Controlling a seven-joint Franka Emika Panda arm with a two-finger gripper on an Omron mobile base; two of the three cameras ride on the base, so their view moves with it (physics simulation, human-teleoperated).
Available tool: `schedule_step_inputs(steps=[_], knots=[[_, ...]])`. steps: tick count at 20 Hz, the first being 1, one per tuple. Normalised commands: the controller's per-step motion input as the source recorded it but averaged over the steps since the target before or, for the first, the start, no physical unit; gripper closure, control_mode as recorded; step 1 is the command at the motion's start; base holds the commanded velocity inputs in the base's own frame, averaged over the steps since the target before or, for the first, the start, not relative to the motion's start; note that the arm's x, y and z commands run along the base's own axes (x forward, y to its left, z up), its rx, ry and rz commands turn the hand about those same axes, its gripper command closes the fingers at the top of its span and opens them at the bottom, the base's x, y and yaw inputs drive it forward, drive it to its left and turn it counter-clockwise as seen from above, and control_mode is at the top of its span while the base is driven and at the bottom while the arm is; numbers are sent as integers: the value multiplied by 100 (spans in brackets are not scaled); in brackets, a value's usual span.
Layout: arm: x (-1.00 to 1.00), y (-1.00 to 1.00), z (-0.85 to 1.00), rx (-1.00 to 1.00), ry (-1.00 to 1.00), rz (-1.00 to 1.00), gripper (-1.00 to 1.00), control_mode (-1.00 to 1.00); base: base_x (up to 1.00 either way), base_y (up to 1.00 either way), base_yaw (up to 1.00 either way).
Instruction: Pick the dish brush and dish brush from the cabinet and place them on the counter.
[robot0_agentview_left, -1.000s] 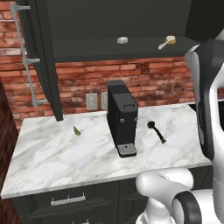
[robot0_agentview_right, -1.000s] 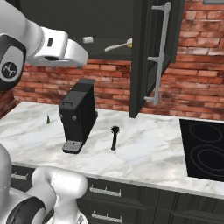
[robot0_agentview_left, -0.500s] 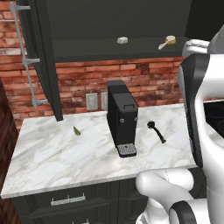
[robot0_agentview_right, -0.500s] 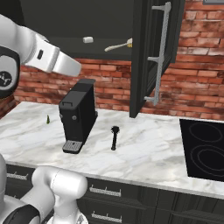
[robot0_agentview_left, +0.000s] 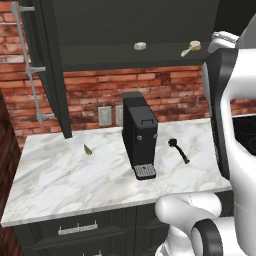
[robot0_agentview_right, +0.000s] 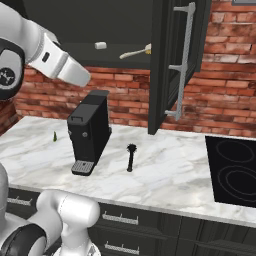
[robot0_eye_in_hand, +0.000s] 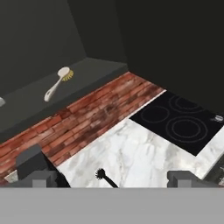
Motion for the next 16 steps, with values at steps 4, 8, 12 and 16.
schedule_step_inputs(steps=[4, 8, 12, 16], knots=[[32, 0, 0, 1, 1, 3, -100, -100, 0, 0, 0], [38, 0, -10, 0, 0, 6, -100, -100, 0, 0, 0], [47, 0, -17, 0, 0, 4, -100, -100, 0, 0, 0], [55, 0, -11, 0, 0, 1, -100, -100, 0, 0, 0]])
